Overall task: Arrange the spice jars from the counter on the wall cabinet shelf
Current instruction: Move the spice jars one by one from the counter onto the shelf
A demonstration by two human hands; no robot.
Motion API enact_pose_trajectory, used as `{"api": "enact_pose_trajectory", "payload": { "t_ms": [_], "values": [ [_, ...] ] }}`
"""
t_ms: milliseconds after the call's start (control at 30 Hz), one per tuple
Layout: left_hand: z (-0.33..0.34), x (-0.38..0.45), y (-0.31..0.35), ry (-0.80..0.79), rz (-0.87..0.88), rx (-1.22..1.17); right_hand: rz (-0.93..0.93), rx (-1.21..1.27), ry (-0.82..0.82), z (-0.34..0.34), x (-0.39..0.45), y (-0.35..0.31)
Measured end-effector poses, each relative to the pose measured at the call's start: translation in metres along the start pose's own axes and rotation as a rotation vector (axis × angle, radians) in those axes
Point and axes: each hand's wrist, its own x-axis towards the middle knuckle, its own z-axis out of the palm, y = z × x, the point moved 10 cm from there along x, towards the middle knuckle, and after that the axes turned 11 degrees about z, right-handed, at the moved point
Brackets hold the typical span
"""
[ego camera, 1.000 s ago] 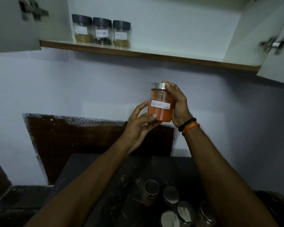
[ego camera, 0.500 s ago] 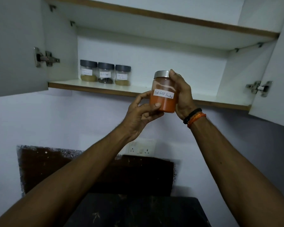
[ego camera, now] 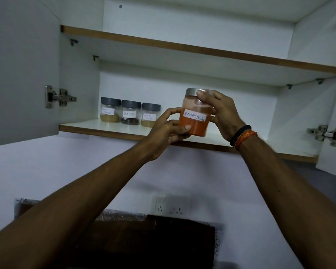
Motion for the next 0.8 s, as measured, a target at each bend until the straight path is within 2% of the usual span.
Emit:
{"api": "enact_pose_trajectory", "payload": {
  "t_ms": [67, 133, 200, 300, 367, 433, 700, 800],
  "values": [
    [-0.010, 0.009, 0.004, -0.046, 0.042, 0.216, -0.040, -0.010, 0.028, -0.002, 0.010, 0.001],
    [-0.018, 0.018, 0.007, -0.117, 0.102, 0.585, -0.062, -0.030, 0.066, -0.005, 0.022, 0.006],
    [-0.020, 0.025, -0.003, -0.270, 0.106, 0.934, -0.058, -0.045, 0.100, -0.009, 0.032, 0.014],
    [-0.027, 0.028, -0.039, -0.586, -0.048, 1.279, -0.010, -0.043, 0.130, -0.016, 0.049, 0.035],
    [-0.034, 0.028, -0.057, -0.724, -0.152, 1.384, 0.020, -0.043, 0.136, -0.018, 0.059, 0.048],
    [-0.040, 0.032, -0.063, -0.762, -0.166, 1.459, 0.045, -0.042, 0.128, -0.017, 0.071, 0.059],
    [-0.041, 0.041, -0.069, -0.801, 0.012, 1.562, 0.155, -0.066, 0.065, -0.003, 0.127, 0.100],
    [-0.045, 0.046, -0.072, -0.786, 0.020, 1.569, 0.174, -0.098, 0.014, 0.013, 0.146, 0.113]
  ]
}}
